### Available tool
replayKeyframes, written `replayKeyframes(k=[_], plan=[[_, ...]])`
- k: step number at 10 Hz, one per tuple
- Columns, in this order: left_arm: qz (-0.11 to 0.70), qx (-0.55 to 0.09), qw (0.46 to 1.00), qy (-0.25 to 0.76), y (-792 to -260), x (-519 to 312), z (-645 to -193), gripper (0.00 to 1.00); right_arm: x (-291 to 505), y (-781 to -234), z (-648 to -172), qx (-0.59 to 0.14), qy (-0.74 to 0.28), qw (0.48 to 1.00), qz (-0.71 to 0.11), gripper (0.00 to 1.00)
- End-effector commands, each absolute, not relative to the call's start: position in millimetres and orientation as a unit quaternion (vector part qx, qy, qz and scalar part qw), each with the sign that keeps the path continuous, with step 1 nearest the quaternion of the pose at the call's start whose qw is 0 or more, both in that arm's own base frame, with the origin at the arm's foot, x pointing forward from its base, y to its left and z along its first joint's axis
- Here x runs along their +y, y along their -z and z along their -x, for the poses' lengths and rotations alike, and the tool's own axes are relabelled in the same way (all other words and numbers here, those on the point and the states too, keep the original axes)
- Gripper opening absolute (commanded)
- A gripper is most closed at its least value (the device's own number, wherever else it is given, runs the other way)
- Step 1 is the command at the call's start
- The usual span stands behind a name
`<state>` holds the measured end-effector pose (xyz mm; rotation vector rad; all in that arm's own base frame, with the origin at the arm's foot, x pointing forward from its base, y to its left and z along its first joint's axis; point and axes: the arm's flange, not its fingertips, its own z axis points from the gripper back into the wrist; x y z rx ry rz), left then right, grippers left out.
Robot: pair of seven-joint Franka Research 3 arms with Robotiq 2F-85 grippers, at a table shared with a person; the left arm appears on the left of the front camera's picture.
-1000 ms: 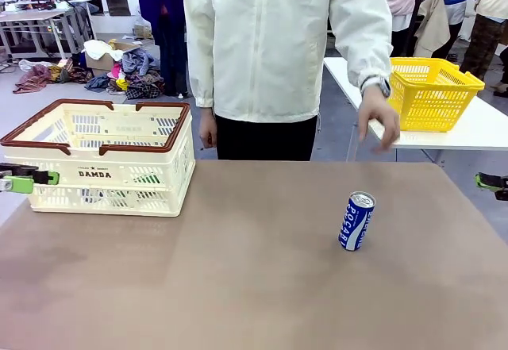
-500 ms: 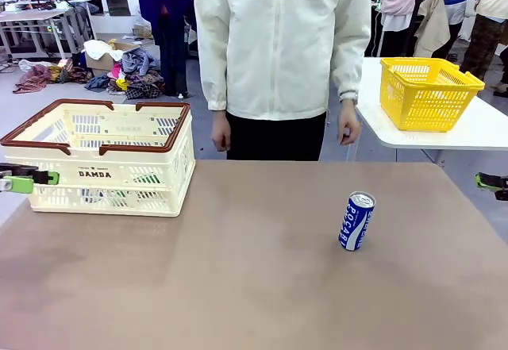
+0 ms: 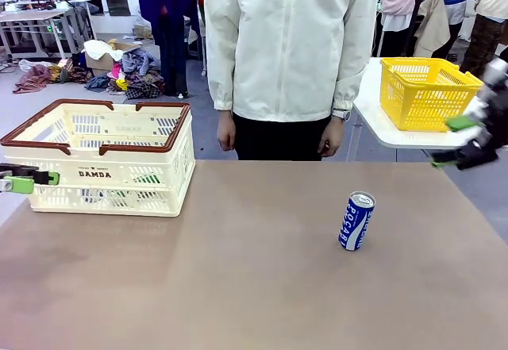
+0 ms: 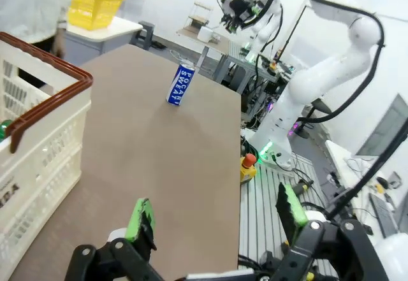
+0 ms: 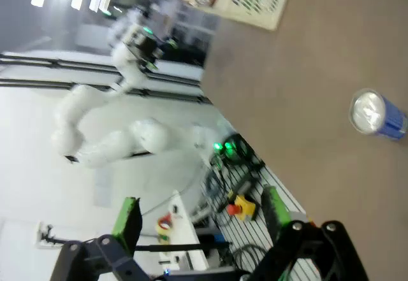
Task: Place the drinks into the Shopping basket.
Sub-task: Pick up one drink and place it into the Shopping basket.
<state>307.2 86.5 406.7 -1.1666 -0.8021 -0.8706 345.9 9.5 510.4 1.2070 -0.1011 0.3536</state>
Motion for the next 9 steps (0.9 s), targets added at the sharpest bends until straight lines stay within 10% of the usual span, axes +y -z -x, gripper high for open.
replayKeyframes(k=[1,5,7,9], plan=[[0.518,-0.357,0.669,0.396,-406,89,-303,1.0,68,-536,-396,0.071,-0.223,0.87,-0.434,1.0],[0.518,-0.357,0.669,0.396,-406,89,-303,1.0,139,-515,-421,0.129,-0.173,0.966,-0.143,1.0],[0.518,-0.357,0.669,0.396,-406,89,-303,1.0,143,-521,-420,0.112,-0.194,0.947,-0.231,1.0],[0.518,-0.357,0.669,0.396,-406,89,-303,1.0,146,-511,-422,0.056,-0.113,0.986,-0.107,1.0]])
